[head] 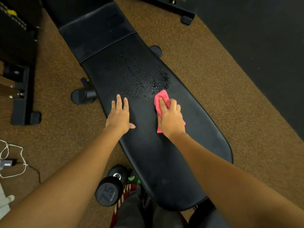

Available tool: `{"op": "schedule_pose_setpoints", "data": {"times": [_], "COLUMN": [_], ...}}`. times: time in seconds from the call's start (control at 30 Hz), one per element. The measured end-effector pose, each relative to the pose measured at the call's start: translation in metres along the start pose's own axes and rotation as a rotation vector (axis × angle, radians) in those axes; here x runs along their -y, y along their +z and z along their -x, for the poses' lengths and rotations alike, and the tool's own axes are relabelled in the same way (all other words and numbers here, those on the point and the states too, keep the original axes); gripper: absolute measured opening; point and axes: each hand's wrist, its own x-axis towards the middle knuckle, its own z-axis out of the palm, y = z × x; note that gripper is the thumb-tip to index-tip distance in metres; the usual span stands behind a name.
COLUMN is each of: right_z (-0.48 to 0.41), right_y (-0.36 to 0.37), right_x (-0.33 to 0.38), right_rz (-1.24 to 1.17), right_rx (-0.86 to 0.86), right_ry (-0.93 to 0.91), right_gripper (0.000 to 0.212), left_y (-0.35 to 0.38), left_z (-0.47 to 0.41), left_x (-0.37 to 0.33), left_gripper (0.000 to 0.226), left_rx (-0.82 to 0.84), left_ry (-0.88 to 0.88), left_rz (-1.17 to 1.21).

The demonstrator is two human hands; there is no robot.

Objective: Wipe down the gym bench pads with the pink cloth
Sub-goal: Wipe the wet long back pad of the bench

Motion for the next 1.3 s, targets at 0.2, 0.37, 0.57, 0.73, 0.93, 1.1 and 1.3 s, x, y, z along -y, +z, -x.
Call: {"op": "schedule_pose_setpoints", "data": {"times": [0.2,0.37,0.57,0.73,0.93,1.1,1.3], "right_z": [0.01,0.017,0.0,0.004,0.006,0.007,-0.02], "right_y": [0.003,0.003,-0.004,-0.001,-0.005,-0.008,-0.025], "right_x": [0.005,0.003,0.001,0.002,-0.001,0.004,0.02], "right_rz": [0.013,0.053,-0.011,0.013,-0.028,-0.24,-0.307], "right_rx": [0.052,0.084,0.072,0.085,0.087,-0.055,-0.144], "right_ry": [-0.014,-0.17,-0.05,-0.082,-0.125,-0.013,0.177], "right_gripper": [0.061,0.06,0.057,0.059,0.057,0.051,0.054], "left_y": [0.001,-0.002,-0.003,-0.003,-0.004,-0.003,-0.004], "left_z": [-0.001,-0.001,-0.001,-0.002,-0.003,-0.004,-0.005], "left_x": [-0.004,-0.004,-0.005,-0.003,-0.001,-0.004,-0.01], "left_gripper": [0.107,0.107,0.107,0.106,0.107,0.106,0.105], "left_rx": [0.01,0.036,0.058,0.096,0.11,0.11,0.088], "left_ry": [-0.031,-0.034,-0.044,-0.032,-0.013,-0.025,-0.022], "left_rz": [0.034,0.051,0.056,0.073,0.073,0.045,-0.053]}}
